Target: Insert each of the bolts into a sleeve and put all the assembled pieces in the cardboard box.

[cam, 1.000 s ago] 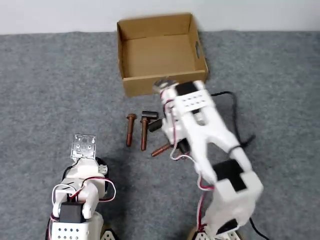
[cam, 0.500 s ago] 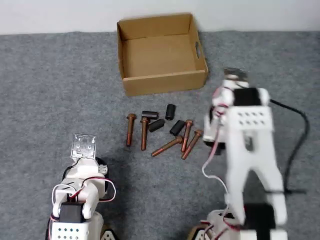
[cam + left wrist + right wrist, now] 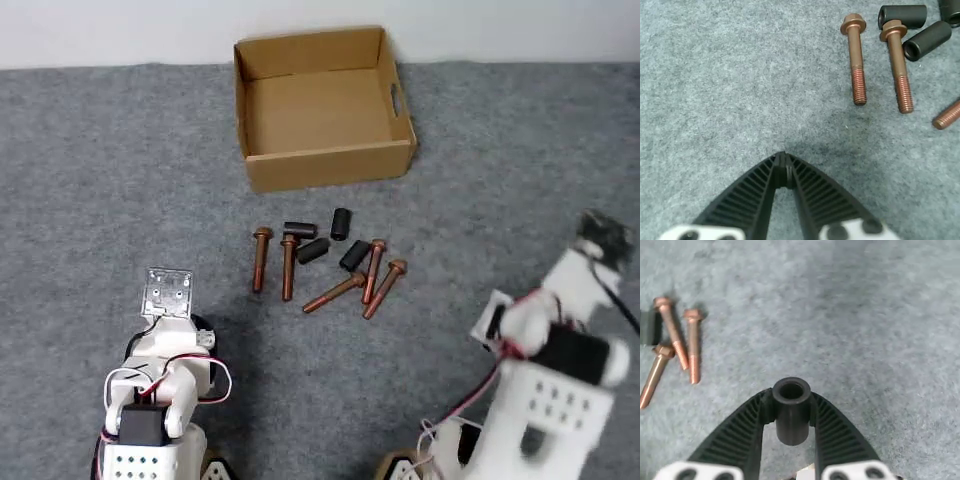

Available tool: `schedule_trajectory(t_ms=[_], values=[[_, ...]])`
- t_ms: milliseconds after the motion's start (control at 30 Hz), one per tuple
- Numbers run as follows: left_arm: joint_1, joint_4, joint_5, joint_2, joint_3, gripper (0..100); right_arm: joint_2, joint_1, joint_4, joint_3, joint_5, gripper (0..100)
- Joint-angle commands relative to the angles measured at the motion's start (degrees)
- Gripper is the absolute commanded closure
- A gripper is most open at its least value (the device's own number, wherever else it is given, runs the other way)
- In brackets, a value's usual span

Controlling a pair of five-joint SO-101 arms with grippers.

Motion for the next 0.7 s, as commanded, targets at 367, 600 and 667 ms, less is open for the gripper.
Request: schedule_trajectory(t_ms=[367, 600, 667], values=[[5.01, 1.85, -11.6, -0.79, -2.95, 99, -25.54, 10.59, -2.59, 12.48, -0.44, 99.0], [4.13, -2.46, -17.05, -0.53, -12.0, 99, -27.38, 11.91, -3.3, 13.8, -0.44, 99.0], [4.13, -2.37, -14.15, -0.44, -15.52, 99, -27.38, 11.91, -4.0, 14.68, -0.44, 99.0]])
